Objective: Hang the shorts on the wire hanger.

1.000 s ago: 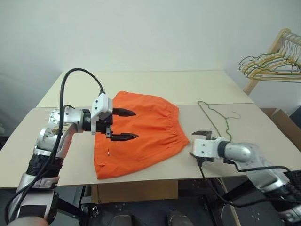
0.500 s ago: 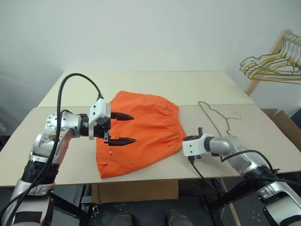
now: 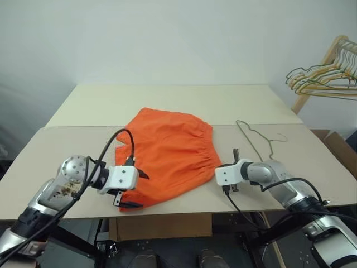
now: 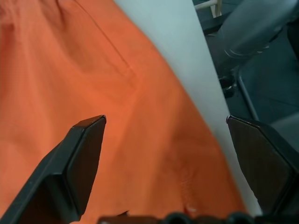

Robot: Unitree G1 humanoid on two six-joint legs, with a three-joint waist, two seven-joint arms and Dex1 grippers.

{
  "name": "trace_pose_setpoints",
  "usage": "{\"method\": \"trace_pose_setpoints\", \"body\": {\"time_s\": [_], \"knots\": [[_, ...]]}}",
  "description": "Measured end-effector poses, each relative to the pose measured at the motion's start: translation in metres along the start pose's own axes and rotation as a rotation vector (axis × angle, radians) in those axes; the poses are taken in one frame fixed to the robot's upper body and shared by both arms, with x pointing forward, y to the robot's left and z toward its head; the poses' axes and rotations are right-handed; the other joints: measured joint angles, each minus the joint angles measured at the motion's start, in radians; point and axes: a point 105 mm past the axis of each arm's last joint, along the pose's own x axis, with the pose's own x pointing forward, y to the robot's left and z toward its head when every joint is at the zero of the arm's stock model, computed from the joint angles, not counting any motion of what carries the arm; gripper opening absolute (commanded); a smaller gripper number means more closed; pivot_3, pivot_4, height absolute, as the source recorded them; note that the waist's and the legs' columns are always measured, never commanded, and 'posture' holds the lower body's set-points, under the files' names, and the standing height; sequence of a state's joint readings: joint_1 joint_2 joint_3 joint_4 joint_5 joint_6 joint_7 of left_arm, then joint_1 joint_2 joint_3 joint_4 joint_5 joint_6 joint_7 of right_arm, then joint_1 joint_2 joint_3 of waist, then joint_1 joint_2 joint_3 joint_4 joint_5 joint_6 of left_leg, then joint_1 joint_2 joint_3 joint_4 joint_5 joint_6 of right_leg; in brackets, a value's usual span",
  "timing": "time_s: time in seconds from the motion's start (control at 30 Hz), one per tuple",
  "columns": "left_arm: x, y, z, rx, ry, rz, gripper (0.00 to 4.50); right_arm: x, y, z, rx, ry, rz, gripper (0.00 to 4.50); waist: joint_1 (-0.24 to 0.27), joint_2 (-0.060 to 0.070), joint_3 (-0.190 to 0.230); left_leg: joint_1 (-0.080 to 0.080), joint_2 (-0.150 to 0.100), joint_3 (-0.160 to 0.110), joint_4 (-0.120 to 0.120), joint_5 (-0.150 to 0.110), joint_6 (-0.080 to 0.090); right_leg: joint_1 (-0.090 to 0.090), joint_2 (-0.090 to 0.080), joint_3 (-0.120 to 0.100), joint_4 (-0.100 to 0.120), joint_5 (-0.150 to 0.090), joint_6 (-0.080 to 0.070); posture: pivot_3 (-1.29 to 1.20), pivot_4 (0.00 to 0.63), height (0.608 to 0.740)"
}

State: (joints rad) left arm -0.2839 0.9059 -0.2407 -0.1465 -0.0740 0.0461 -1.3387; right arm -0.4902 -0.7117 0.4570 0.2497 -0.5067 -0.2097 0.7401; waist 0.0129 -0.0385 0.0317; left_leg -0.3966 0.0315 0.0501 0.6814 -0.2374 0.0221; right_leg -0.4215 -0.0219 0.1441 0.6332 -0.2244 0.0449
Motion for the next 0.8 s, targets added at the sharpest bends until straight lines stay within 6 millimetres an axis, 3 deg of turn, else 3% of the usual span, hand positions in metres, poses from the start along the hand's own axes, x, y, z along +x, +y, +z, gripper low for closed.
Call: {"method": "trace_pose_setpoints", "body": {"time_s": [0.2, 0.3, 0.67, 0.8], "knots": [[0.004, -0.005, -0.02, 0.068, 0.156, -0.001, 4.5, 0.0, -0.001, 0.003, 0.002, -0.004, -0.003, 0.01, -0.002, 0.0, 0.0, 0.001, 0.0, 0.0, 0.0, 0.0, 0.0, 0.0, 0.0, 0.0, 0.001, 0.0, -0.001, 0.13, 0.0, 0.74], [0.003, -0.004, -0.029, 0.103, 0.206, 0.004, 3.91, 0.0, -0.001, 0.004, 0.006, -0.004, -0.004, 0.0, -0.001, 0.0, 0.0, 0.001, 0.0, 0.001, 0.0, 0.0, 0.0, 0.0, 0.0, 0.001, 0.001, 0.0, -0.001, 0.12, 0.0, 0.74], [0.003, -0.004, -0.041, 0.108, 0.241, -0.005, 0.15, -0.002, -0.005, 0.008, 0.023, -0.017, -0.02, 0.0, -0.002, 0.0, 0.0, 0.007, 0.001, 0.004, 0.0, 0.0, 0.0, 0.0, 0.001, 0.004, 0.011, -0.006, 0.001, 0.11, 0.0, 0.74], [0.003, -0.003, -0.043, 0.114, 0.244, -0.006, 0.04, -0.003, -0.003, 0.009, 0.027, -0.021, -0.018, 0.0, -0.002, 0.0, 0.0, 0.007, 0.001, 0.005, 0.0, 0.0, 0.0, 0.0, 0.001, 0.004, 0.011, -0.007, 0.001, 0.11, 0.0, 0.74]]}}
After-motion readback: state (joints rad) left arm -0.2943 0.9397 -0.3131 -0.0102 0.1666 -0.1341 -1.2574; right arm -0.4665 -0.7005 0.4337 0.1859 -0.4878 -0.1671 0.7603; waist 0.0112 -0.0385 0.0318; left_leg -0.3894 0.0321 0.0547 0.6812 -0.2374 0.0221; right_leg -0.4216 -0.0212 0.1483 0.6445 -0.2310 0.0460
